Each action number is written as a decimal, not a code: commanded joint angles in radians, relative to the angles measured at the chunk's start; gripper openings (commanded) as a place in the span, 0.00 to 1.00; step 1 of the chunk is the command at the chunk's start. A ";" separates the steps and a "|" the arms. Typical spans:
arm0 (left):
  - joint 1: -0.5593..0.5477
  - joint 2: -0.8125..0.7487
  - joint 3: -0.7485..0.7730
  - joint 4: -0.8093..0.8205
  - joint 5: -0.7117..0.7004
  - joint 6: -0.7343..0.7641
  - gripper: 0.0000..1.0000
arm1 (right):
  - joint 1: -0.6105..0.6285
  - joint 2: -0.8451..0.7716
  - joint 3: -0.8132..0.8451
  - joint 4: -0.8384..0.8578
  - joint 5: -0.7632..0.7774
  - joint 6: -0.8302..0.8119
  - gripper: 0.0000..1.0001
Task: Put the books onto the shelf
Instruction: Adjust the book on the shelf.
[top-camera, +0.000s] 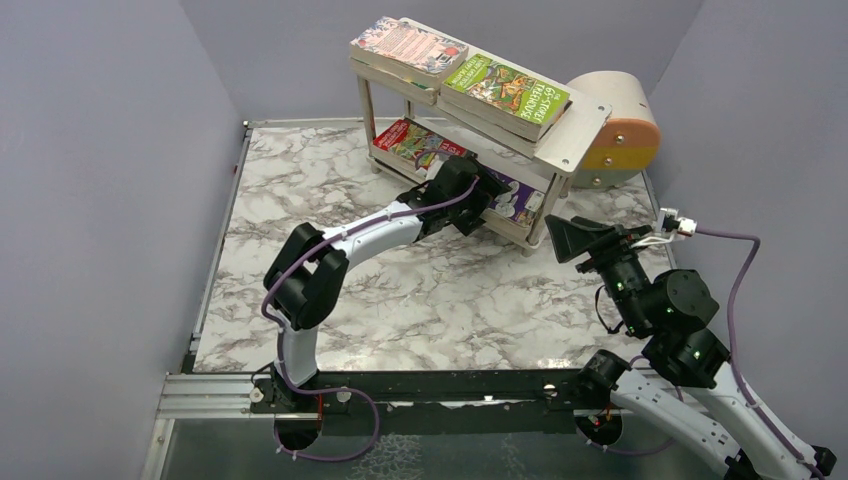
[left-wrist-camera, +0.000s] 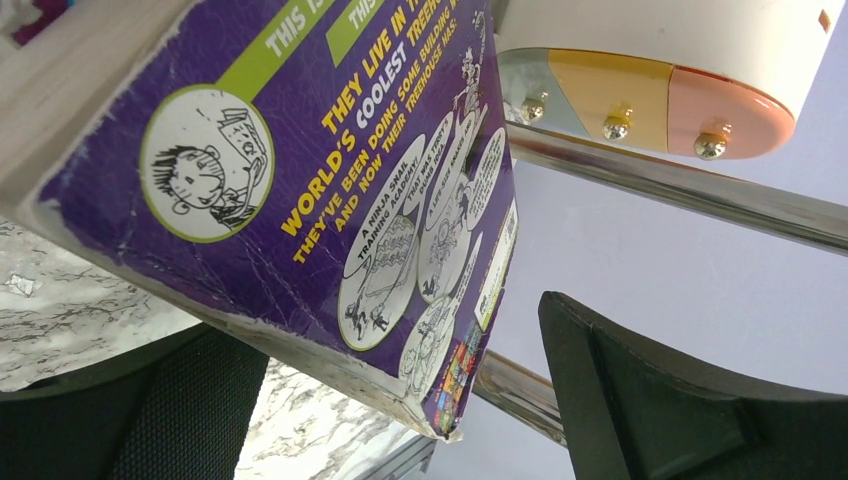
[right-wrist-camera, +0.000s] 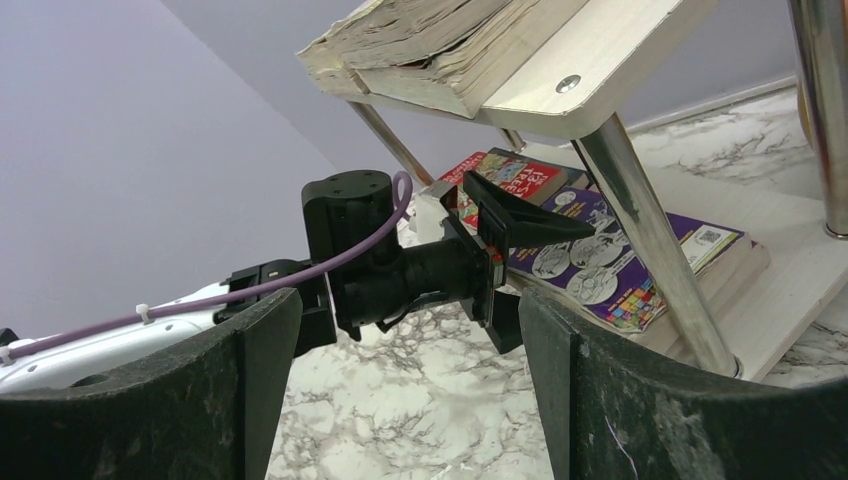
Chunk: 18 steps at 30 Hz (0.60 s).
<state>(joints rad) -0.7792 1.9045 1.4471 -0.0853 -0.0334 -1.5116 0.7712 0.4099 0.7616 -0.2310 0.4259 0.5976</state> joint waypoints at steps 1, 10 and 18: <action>-0.006 0.021 0.045 0.008 0.002 -0.022 0.99 | 0.001 -0.012 -0.011 0.002 0.024 0.005 0.79; -0.012 0.022 0.047 0.009 0.007 -0.029 0.99 | 0.002 -0.010 -0.013 0.007 0.022 0.008 0.79; -0.015 -0.004 0.027 0.004 0.002 -0.023 0.99 | 0.001 -0.008 -0.018 0.012 0.016 0.014 0.79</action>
<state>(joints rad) -0.7811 1.9194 1.4612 -0.0925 -0.0338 -1.5131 0.7712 0.4091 0.7502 -0.2310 0.4286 0.5995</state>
